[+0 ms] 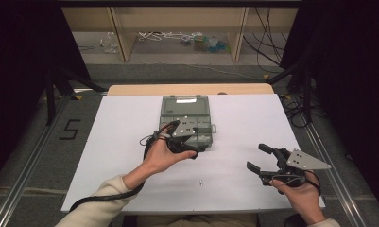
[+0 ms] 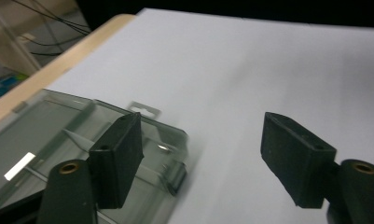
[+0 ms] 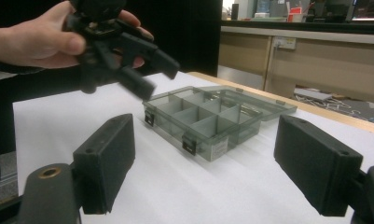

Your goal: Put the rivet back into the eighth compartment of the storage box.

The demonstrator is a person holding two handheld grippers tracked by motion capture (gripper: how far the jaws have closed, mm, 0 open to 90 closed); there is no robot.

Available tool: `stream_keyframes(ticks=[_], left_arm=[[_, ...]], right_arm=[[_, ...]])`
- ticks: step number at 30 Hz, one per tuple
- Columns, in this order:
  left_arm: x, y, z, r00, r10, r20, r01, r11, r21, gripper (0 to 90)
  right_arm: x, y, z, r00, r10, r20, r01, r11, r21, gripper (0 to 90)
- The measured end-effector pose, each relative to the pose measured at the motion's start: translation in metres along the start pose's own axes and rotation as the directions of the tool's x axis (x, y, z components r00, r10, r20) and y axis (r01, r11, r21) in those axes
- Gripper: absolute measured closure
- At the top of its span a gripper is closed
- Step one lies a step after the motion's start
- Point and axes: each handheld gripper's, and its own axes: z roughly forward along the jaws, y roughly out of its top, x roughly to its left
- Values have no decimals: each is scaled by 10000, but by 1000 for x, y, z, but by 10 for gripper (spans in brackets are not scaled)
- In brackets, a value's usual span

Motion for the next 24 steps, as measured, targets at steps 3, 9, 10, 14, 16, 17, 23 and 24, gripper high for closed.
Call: stream_keyframes(ticks=[3, 9, 10, 14, 16, 17, 23, 24], left_arm=[[-9, 0, -1, 9946, 805, 655, -848, 9942, 659, 290], [-30, 2, 5, 9487, 2366, 2098, -2818, 9336, 2212, 274], [-34, 3, 7, 9355, 2700, 2278, -3239, 9130, 2480, 274], [-45, 1, 16, 9049, 3072, 2946, -3970, 8588, 3237, 282], [-48, -2, 22, 8879, 3105, 3395, -4276, 8292, 3600, 301], [-49, -3, 25, 8784, 3243, 3511, -4486, 8130, 3713, 312], [-58, -8, 39, 8496, 3066, 4291, -4867, 7692, 4140, 395], [-59, -9, 41, 8485, 2936, 4402, -4845, 7656, 4232, 402]], right_arm=[[0, 0, 0, 10000, 3, -12, -3, 10000, 11, 215], [0, 0, 0, 10000, 19, -26, -19, 10000, 16, 215], [0, 0, 0, 10000, 4, -21, -4, 10000, 19, 215], [0, 0, 0, 10000, -7, -18, 7, 10000, -2, 215], [-2, 0, 1, 9995, -311, 91, 313, 9992, -243, 215], [-2, 0, 2, 9994, -316, 110, 318, 9992, -255, 214], [0, 0, 0, 10000, -29, -14, 29, 10000, 19, 214], [0, 0, 0, 10000, 5, -22, -5, 10000, 30, 214]])
